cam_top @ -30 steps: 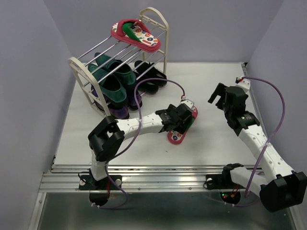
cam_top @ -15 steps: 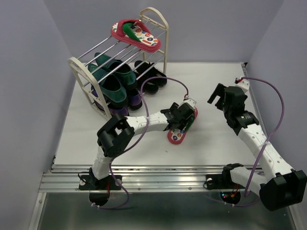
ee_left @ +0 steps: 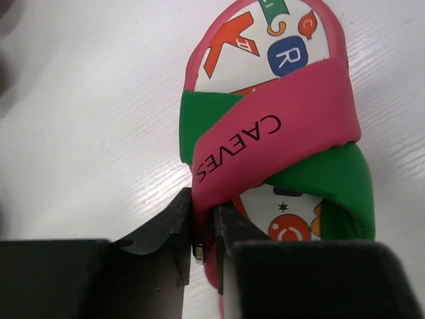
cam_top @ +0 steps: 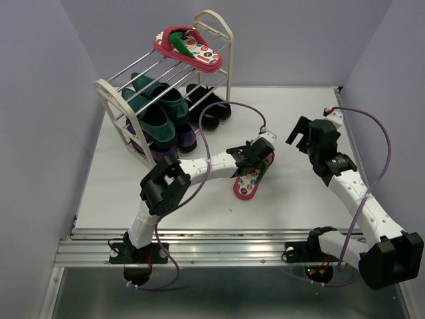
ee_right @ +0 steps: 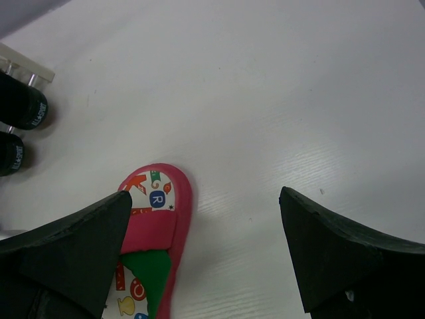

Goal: Place and organize the shoes onto the shoe shelf

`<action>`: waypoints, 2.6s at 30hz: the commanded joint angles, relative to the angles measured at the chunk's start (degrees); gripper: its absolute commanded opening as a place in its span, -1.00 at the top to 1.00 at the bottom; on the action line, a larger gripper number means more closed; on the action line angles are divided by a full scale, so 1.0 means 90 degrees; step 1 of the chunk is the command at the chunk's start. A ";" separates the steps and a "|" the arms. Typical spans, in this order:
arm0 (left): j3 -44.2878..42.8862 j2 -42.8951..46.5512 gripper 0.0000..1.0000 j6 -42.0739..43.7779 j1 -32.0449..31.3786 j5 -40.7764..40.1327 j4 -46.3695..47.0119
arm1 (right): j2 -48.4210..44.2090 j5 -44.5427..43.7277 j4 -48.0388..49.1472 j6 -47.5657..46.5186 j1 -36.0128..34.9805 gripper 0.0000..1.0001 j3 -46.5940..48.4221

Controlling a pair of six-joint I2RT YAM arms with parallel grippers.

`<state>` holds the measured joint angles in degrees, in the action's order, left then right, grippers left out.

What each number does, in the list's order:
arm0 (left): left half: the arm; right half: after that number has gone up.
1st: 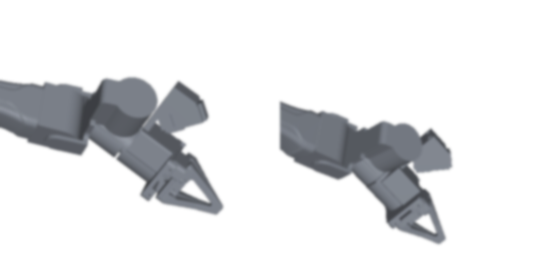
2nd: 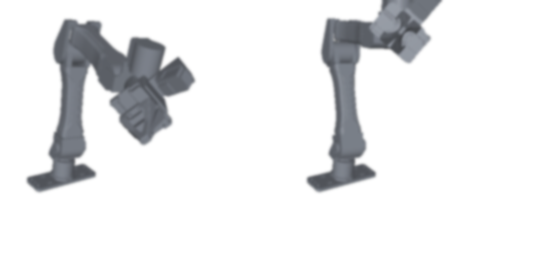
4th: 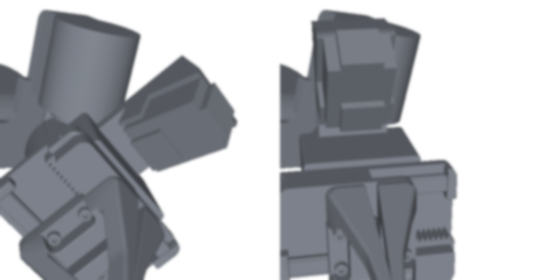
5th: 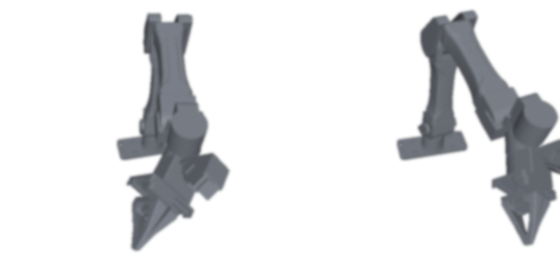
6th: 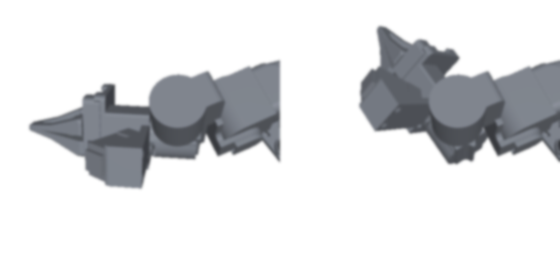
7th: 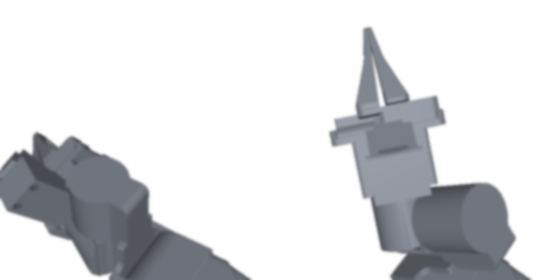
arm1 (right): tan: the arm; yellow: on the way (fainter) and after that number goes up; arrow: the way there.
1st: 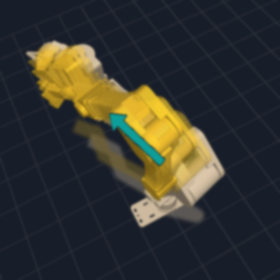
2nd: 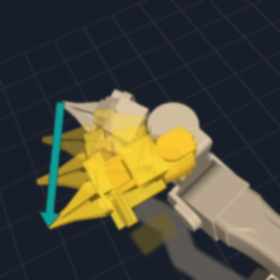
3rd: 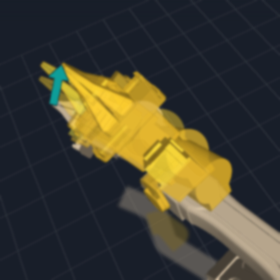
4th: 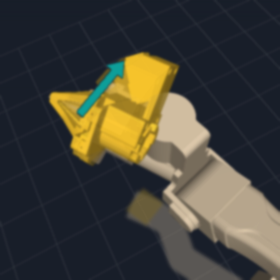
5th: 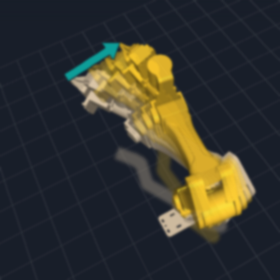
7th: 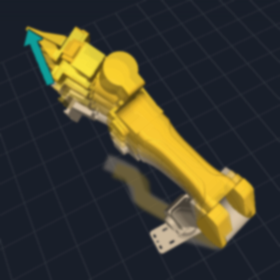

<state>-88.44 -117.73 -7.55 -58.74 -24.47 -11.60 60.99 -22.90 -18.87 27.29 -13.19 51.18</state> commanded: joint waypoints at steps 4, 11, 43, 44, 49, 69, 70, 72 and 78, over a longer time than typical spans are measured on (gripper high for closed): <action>-0.0426 0.0278 1.00 0.0009 0.0072 -0.0269 -0.0186 | -0.0078 0.0044 0.0115 0.0064 0.0001 -0.97 0.0202; -0.1051 0.1205 1.00 -0.0157 0.0072 -0.0241 -0.0850 | -0.0146 -0.0024 0.0163 0.0083 0.0001 -0.96 0.0173; -0.3522 0.3736 1.00 -0.0088 0.0628 -0.3745 -0.0001 | -0.1113 -0.1392 0.0261 0.0630 0.0001 -0.98 -0.0188; -0.3542 0.3716 1.00 -0.0079 0.0696 -0.3939 0.0057 | -0.1113 -0.1392 0.0251 0.0630 0.0001 -0.98 -0.0188; -0.3659 0.3580 1.00 -0.0020 0.1184 -0.4575 0.0448 | -0.1162 -0.1372 0.0251 0.0611 0.0001 -0.98 -0.0188; -0.4235 0.2828 1.00 -0.1826 0.2786 -0.4167 -0.1035 | -0.1103 -0.1148 0.0251 0.0630 0.0001 -0.98 -0.0140; -0.4235 0.2769 1.00 -0.1885 0.2864 -0.4060 -0.1123 | -0.1103 -0.1128 0.0251 0.0630 0.0001 -0.98 -0.0130; -0.4332 0.2633 1.00 -0.2051 0.3098 -0.3836 -0.1337 | -0.1103 -0.1128 0.0251 0.0630 0.0001 -0.98 -0.0130; -0.4343 0.2418 1.00 -0.2461 0.3323 -0.3600 -0.1700 | -0.1054 -0.1118 0.0261 0.0620 0.0001 -0.98 -0.0101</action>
<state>-123.87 -96.84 -24.51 -29.69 -58.15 -28.80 51.42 -32.95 -18.65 32.62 -13.19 49.67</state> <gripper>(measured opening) 0.246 0.988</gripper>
